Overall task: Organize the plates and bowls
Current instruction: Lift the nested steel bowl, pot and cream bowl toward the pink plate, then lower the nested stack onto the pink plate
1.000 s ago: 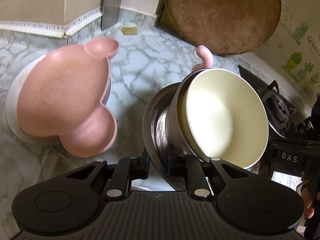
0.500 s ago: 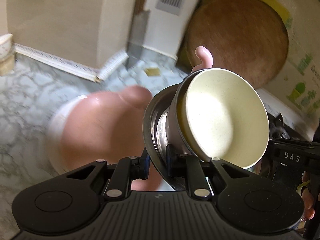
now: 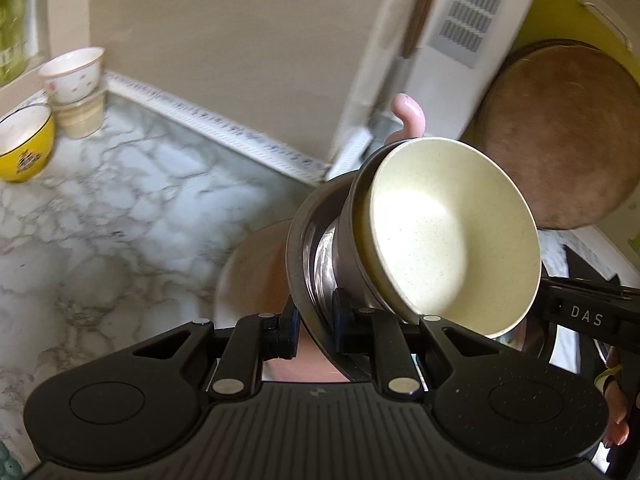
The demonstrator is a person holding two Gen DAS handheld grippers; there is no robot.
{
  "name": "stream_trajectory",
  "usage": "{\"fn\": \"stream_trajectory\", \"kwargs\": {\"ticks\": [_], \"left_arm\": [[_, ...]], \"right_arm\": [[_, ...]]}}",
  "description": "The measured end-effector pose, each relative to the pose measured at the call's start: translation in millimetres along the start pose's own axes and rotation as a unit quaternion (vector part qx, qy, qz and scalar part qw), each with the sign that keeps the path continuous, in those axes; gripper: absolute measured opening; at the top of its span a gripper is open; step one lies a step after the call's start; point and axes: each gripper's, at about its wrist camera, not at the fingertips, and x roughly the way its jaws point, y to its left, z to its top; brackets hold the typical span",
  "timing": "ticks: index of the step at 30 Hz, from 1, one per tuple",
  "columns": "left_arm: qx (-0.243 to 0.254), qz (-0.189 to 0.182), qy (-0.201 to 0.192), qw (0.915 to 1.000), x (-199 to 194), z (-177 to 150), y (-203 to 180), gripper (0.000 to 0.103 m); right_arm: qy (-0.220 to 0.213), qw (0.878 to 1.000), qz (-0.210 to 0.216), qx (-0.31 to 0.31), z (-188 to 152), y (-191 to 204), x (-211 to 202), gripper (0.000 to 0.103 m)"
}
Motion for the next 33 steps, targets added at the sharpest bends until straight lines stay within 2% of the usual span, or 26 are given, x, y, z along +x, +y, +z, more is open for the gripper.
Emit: {"fn": "stream_trajectory", "kwargs": {"ticks": [9, 25, 33], "left_arm": [[-0.021, 0.009, 0.018, 0.9996, 22, -11, 25, 0.015], [-0.023, 0.017, 0.027, 0.9992, 36, -22, 31, 0.015], [-0.035, 0.012, 0.03, 0.9989, 40, -25, 34, 0.015]], "right_arm": [[0.015, 1.0, 0.005, -0.023, 0, 22, 28, 0.019], [0.04, 0.999, 0.002, -0.02, -11, 20, 52, 0.019], [0.038, 0.999, 0.002, -0.02, -12, 19, 52, 0.019]]}}
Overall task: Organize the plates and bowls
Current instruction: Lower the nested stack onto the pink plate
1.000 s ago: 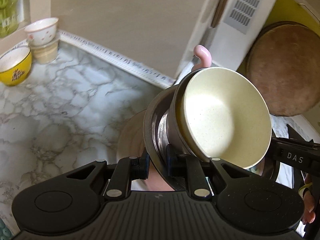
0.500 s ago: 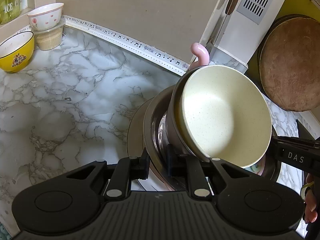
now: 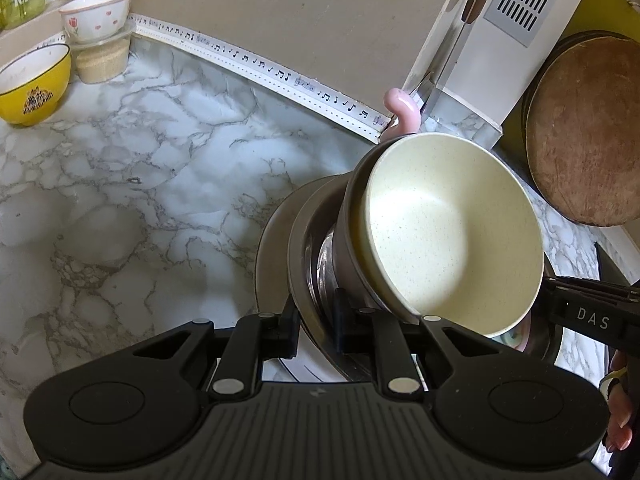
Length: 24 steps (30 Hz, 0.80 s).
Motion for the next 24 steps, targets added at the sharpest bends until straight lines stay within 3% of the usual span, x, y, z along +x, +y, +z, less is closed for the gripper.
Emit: {"fn": "stream_trajectory", "kwargs": {"ticks": [7, 21, 24], "left_arm": [[0.001, 0.002, -0.008, 1.0, 1, 0, 0, 0.015], [0.002, 0.034, -0.029, 0.999, -17, -7, -7, 0.016], [-0.004, 0.044, -0.035, 0.9984, -25, -11, -8, 0.025]], "right_arm": [[0.019, 1.0, -0.005, 0.009, 0, -5, 4, 0.019], [-0.004, 1.0, 0.019, -0.005, -4, -13, -25, 0.02], [-0.015, 0.999, 0.026, -0.014, -5, -13, -34, 0.021]]}}
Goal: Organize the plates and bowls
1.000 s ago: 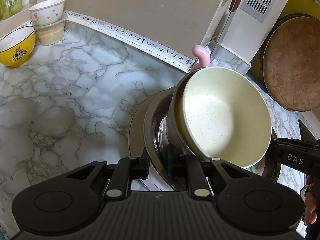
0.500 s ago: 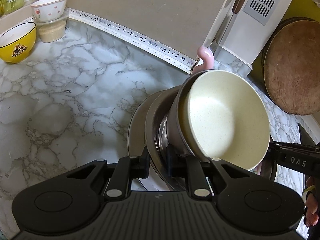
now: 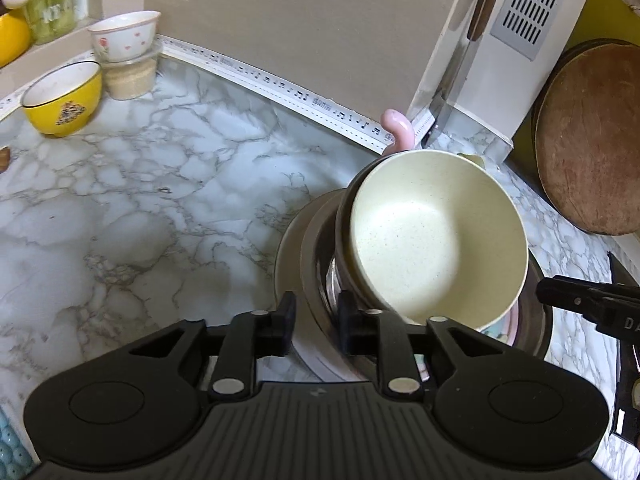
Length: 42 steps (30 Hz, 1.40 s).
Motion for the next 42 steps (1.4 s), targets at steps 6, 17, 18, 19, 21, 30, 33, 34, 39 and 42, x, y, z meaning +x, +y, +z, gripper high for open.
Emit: {"fn": "stream_trajectory", "kwargs": {"ticks": [6, 17, 18, 19, 21, 30, 33, 34, 39, 42], "left_arm": [[-0.002, 0.014, -0.022, 0.9997, -21, -12, -5, 0.033], [0.037, -0.002, -0.071, 0.9968, -60, -23, -18, 0.057], [0.041, -0.007, -0.073, 0.9965, -62, -23, -19, 0.059], [0.044, -0.011, -0.075, 0.9962, -65, -23, -19, 0.064], [0.05, -0.02, -0.081, 0.9952, -71, -24, -20, 0.066], [0.085, -0.057, -0.098, 0.9899, -94, -35, -20, 0.079], [0.09, -0.065, -0.102, 0.9886, -99, -40, -16, 0.082], [0.089, -0.07, -0.101, 0.9884, -101, -41, -15, 0.082], [0.097, -0.08, -0.104, 0.9865, -107, -49, -8, 0.091], [0.099, -0.084, -0.105, 0.9859, -111, -53, -5, 0.091]], "right_arm": [[-0.018, 1.0, 0.014, -0.014, -3, -1, -17, 0.021], [-0.062, 0.997, 0.026, -0.029, -12, 16, -44, 0.03], [-0.065, 0.997, 0.026, -0.028, -13, 18, -45, 0.036], [-0.069, 0.997, 0.026, -0.024, -14, 20, -48, 0.039], [-0.077, 0.997, 0.024, -0.015, -16, 23, -53, 0.061], [-0.107, 0.994, 0.013, -0.013, -30, 45, -78, 0.095], [-0.118, 0.993, 0.01, -0.004, -36, 49, -86, 0.101], [-0.122, 0.992, 0.007, -0.001, -38, 49, -88, 0.102], [-0.143, 0.989, -0.007, 0.018, -48, 52, -95, 0.103], [-0.157, 0.987, -0.015, 0.019, -54, 57, -100, 0.103]]}}
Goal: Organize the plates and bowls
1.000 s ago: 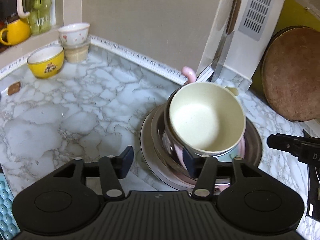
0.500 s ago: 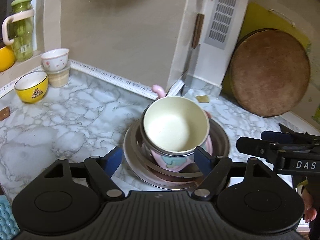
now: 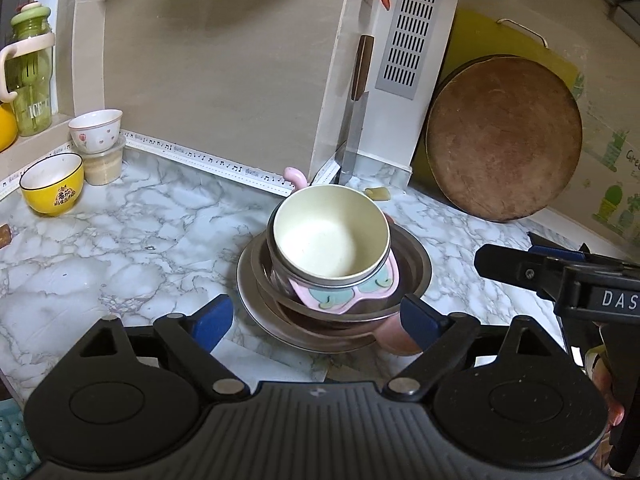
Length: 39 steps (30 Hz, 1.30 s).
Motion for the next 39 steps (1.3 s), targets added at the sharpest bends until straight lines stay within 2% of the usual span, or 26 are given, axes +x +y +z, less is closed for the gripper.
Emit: {"fn": "stream_trajectory", "kwargs": {"ticks": [10, 21, 39], "left_arm": [[-0.004, -0.008, 0.007, 0.9999, -7, -3, 6, 0.091], [0.011, -0.006, -0.003, 0.9999, -13, -6, 2, 0.091], [0.008, -0.007, -0.006, 0.9999, -22, -4, 4, 0.091]], "right_arm": [[-0.037, 0.999, -0.008, -0.012, -6, 13, -19, 0.103], [-0.032, 0.999, -0.012, -0.015, -10, 23, -24, 0.103], [-0.025, 0.999, -0.018, -0.011, -6, 33, -27, 0.103]]}}
